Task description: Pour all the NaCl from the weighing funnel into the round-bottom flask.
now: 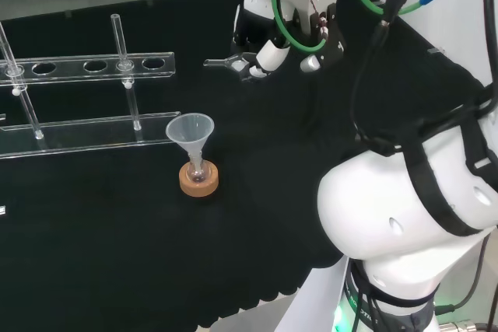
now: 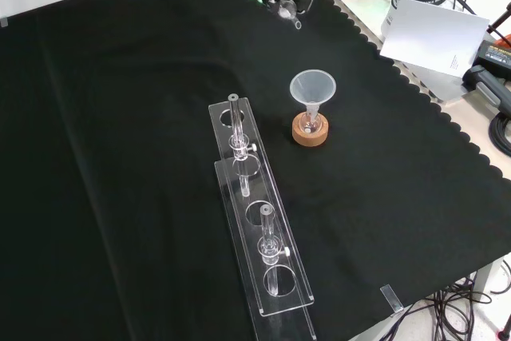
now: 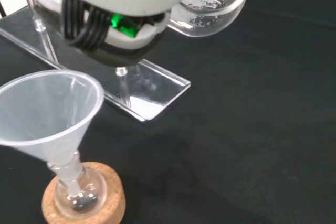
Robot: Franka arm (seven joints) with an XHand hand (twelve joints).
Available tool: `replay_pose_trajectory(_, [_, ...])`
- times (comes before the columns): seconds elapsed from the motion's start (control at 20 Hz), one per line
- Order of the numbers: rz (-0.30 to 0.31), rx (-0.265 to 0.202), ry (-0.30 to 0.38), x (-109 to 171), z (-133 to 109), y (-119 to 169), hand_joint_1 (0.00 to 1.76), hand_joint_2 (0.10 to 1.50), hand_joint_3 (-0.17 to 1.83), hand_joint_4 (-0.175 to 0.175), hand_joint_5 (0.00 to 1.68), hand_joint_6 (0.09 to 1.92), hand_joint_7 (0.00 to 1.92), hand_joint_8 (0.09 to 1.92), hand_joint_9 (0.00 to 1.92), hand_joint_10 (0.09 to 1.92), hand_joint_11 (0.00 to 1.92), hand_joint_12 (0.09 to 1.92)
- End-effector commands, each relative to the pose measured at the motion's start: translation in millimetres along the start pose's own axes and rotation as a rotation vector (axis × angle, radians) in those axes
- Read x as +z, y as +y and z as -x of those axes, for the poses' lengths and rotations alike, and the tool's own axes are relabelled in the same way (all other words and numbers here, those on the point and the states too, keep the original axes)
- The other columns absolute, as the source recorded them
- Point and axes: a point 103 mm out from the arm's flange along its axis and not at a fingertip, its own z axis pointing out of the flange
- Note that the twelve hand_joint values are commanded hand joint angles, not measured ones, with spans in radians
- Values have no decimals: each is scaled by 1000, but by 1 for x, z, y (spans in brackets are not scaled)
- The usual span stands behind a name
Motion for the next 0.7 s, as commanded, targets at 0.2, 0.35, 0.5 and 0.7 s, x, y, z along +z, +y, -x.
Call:
replay_pose_trajectory(0.2, [-28,-31,-11,11,-22,0,1198,675,501,-44,1543,87,1556,87,1447,87,932,990])
replay_pose_trajectory(0.35, [-45,-44,-27,18,-28,2,1198,675,501,-45,1543,87,1557,87,1447,87,934,990])
replay_pose_trajectory(0.5, [-64,-58,-59,26,-31,4,1198,675,502,-47,1544,87,1558,87,1447,87,936,990])
replay_pose_trajectory(0.7, [-95,-110,-131,35,-40,11,1201,667,515,-61,1547,87,1563,87,1448,87,945,978])
